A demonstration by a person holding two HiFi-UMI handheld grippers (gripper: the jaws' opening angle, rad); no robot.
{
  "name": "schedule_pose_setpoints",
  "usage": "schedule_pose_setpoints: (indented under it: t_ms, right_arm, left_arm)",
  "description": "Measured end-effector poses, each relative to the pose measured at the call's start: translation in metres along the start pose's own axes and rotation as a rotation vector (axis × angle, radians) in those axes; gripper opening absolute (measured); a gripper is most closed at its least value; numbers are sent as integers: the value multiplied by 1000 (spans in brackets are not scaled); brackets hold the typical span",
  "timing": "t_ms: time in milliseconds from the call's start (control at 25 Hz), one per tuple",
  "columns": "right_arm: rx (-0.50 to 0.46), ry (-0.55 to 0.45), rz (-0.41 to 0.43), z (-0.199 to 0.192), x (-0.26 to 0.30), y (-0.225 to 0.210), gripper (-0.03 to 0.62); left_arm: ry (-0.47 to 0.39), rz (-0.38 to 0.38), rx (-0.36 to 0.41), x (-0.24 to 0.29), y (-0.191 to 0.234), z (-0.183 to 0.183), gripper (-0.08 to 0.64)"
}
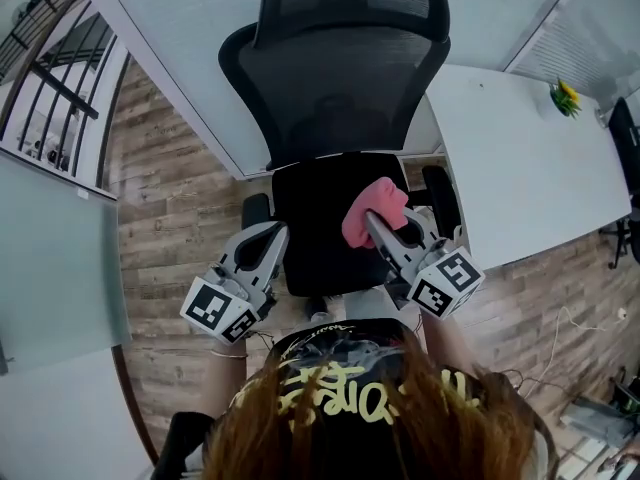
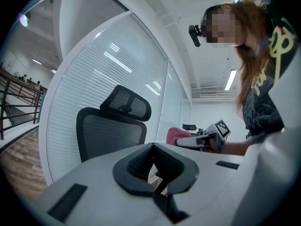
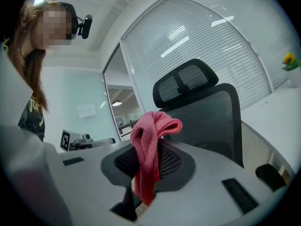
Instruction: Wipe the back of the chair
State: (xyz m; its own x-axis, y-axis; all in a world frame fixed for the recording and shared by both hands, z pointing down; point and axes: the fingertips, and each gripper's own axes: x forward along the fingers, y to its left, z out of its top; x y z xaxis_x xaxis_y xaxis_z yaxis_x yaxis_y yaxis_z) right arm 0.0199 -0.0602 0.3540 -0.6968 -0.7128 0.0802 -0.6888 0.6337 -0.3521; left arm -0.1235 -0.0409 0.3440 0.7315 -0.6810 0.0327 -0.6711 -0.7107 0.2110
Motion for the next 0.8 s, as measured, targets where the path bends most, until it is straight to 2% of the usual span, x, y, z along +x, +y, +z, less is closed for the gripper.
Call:
schedule_pose_setpoints:
  t_ms: [200,800]
  right_arm:
    - [-18,-6,-3,12,1,-29,67]
    - [-82,-60,-111,84,2,-170,67]
  left_arm:
    - [-5,18,6,20,3,3,-8]
    - [-3,117,20,87,13,8,-8]
